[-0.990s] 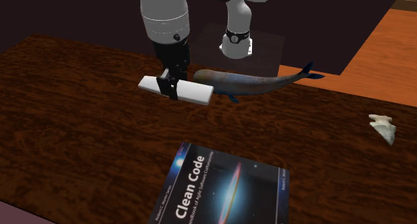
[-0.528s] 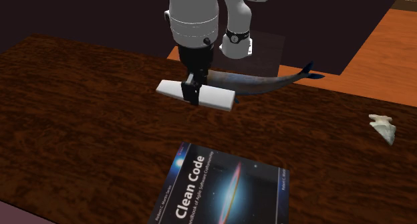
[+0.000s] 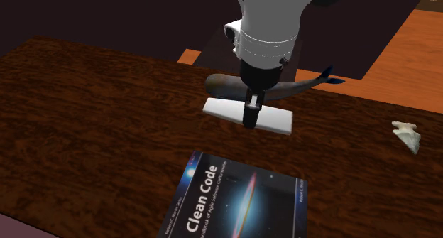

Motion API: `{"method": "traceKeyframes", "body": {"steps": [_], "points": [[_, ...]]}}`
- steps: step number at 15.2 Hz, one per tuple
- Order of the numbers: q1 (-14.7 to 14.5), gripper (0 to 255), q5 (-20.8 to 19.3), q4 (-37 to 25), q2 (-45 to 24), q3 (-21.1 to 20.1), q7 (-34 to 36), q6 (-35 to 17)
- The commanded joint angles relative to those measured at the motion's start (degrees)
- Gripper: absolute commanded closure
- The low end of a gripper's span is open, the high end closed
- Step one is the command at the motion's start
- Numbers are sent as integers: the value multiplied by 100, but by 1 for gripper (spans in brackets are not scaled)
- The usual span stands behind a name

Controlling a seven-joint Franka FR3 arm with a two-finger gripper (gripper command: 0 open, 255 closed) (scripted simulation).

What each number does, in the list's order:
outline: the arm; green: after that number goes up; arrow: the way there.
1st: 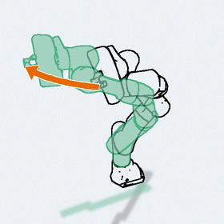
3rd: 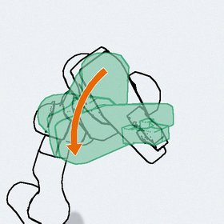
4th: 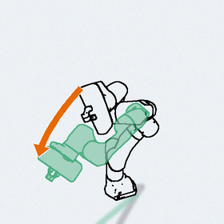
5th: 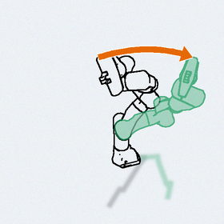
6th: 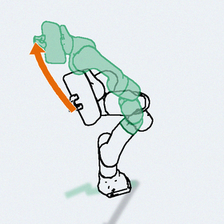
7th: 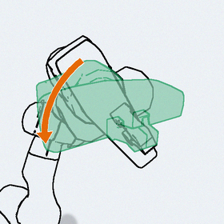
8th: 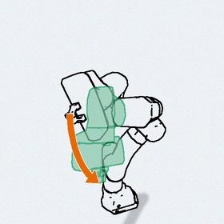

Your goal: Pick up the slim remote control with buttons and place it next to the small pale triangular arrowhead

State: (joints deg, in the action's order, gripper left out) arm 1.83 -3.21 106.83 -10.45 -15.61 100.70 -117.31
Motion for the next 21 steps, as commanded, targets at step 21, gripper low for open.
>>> {"method": "traceKeyframes", "body": {"steps": [21], "points": [[-2412,255,-1008,-4468,-2996,-440,2537,1638]]}}
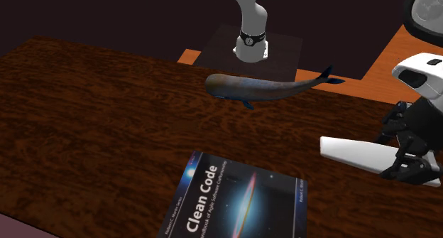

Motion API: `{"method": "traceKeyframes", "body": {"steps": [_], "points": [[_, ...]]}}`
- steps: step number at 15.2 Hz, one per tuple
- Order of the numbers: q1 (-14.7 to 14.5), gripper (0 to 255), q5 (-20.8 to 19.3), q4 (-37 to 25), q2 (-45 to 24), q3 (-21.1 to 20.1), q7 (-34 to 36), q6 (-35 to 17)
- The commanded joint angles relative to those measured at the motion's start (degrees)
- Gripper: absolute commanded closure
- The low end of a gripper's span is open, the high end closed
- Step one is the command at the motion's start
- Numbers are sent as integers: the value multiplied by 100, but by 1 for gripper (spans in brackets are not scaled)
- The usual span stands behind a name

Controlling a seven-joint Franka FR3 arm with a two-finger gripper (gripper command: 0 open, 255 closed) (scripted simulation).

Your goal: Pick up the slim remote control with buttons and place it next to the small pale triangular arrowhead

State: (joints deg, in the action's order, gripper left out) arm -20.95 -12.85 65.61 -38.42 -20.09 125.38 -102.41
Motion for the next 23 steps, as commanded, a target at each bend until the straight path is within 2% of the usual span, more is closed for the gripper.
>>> {"method": "traceKeyframes", "body": {"steps": [1,2,16,23], "points": [[-302,255,-95,-798,-462,27,128,333],[-516,255,-155,-1420,-817,55,181,590],[-369,255,-198,-361,-844,83,285,-467],[-365,255,-202,-325,-856,86,289,-514]]}}
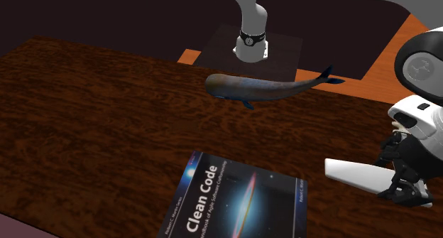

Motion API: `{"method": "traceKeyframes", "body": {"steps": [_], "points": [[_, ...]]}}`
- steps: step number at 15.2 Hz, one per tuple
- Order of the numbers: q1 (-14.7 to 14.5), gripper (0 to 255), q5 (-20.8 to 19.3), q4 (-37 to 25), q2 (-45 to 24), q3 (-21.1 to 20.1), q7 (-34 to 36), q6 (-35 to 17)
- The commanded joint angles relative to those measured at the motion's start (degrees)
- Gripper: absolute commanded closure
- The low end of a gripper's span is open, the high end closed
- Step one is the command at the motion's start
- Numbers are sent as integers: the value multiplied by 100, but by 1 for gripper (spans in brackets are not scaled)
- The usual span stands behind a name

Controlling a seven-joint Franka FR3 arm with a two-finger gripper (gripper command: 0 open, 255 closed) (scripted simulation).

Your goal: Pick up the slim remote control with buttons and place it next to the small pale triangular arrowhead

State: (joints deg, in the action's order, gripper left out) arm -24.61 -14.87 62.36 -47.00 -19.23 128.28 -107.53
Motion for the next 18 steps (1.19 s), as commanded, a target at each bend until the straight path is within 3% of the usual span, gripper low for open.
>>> {"method": "traceKeyframes", "body": {"steps": [1,2,7,11,18], "points": [[0,255,0,1,1,0,0,-2],[0,0,0,-1,1,0,0,-1],[0,0,0,-3,0,0,0,0],[-72,0,47,-578,97,-27,-63,656],[-72,0,47,-579,97,-26,-63,656]]}}
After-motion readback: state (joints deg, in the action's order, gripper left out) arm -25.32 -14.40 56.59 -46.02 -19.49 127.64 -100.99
